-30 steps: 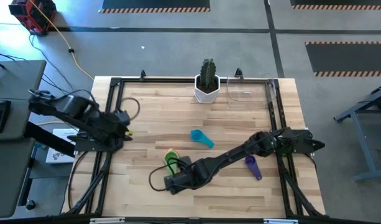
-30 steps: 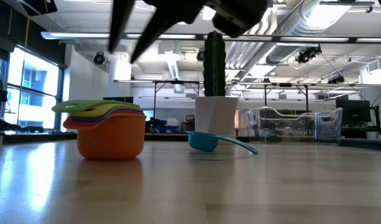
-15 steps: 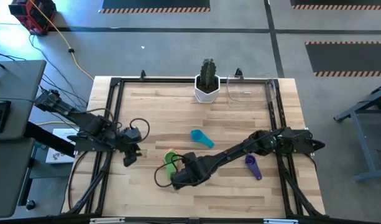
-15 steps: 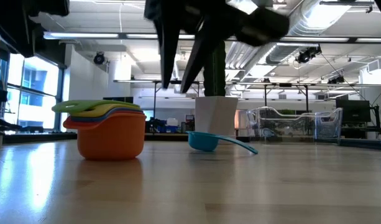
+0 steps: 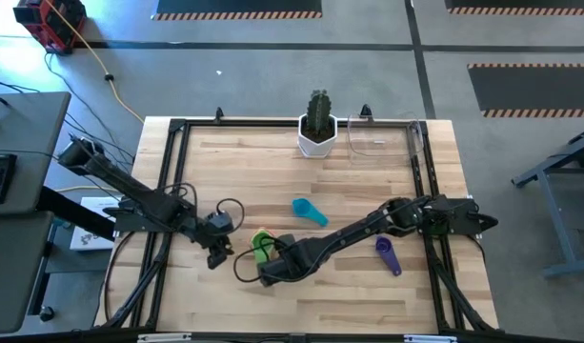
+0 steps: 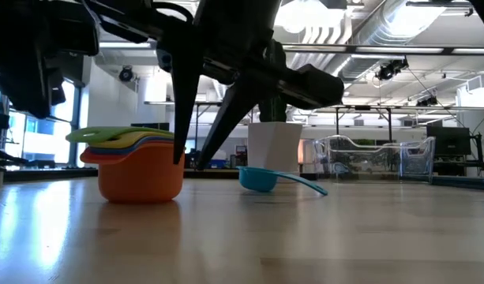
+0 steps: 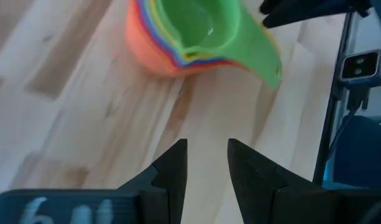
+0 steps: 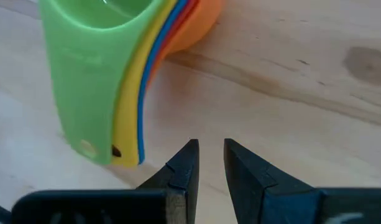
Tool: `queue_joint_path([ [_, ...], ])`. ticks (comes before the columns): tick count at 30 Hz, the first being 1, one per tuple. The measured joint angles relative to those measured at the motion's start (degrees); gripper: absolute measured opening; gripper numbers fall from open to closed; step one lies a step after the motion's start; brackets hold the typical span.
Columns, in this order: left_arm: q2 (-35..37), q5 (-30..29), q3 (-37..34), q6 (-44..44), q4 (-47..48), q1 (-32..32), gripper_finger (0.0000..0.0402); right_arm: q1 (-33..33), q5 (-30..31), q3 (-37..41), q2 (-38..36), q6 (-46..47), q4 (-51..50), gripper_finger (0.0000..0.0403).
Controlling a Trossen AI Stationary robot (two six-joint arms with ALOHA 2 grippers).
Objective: Nest measuring cups in basket
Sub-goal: Put the green measuring cup on top of the yellow measuring cup
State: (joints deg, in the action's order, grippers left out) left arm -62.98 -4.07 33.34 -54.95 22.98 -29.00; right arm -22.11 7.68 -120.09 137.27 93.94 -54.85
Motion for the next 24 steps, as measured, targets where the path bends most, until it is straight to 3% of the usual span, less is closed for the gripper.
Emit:
queue_joint_path([
  [12, -15.9, 1.6, -0.04, 0.59, -17.19, 0.13, 0.0103, 0.55, 0.29, 0.0, 0.0, 0.05, 0.82, 0.0067],
  [24, -23.76, 1.97, 0.12, 3.59, -28.9, 0.19, 0.0103, 0.94, 0.88, 0.0, 0.0, 0.04, 3.41, 0.0067],
])
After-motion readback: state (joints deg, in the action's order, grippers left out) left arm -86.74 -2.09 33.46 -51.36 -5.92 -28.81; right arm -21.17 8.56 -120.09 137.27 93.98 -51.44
